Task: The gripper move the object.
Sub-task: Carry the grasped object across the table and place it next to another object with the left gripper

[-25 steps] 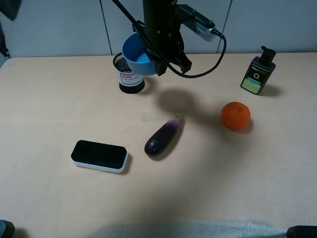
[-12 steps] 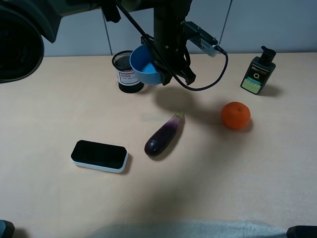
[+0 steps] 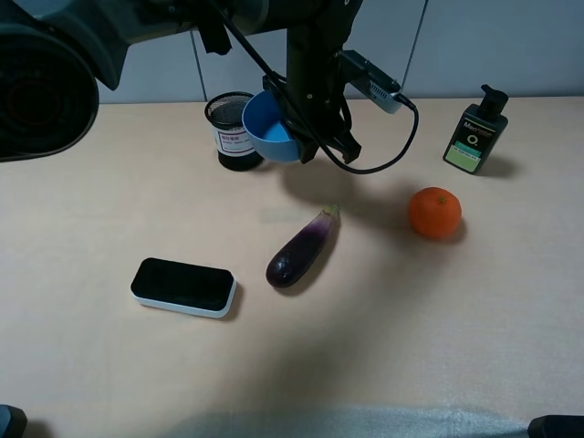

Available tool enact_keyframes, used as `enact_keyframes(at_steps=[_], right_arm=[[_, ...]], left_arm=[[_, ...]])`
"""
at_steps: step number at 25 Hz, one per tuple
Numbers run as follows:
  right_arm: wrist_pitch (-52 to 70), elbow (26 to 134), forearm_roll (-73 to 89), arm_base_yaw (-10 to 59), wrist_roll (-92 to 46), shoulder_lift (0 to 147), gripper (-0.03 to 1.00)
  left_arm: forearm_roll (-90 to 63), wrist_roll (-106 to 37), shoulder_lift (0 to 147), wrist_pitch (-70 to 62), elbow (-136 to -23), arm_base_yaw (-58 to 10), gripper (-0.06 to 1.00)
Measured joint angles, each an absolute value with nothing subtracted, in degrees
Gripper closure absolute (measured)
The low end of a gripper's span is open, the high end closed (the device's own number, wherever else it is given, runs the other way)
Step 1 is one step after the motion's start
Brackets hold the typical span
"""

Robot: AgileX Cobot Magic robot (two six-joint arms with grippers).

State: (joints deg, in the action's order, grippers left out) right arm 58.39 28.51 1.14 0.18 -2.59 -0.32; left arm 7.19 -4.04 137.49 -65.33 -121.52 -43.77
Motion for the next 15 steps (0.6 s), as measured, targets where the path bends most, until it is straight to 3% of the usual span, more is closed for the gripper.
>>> enact_keyframes(at_steps=[15], right_arm=[[58.39,28.51,1.14,0.18,-2.59,-0.32,0.36]], left_arm=[[6.25,-4.70,139.97,-65.33,-121.67,-45.92,0.91]])
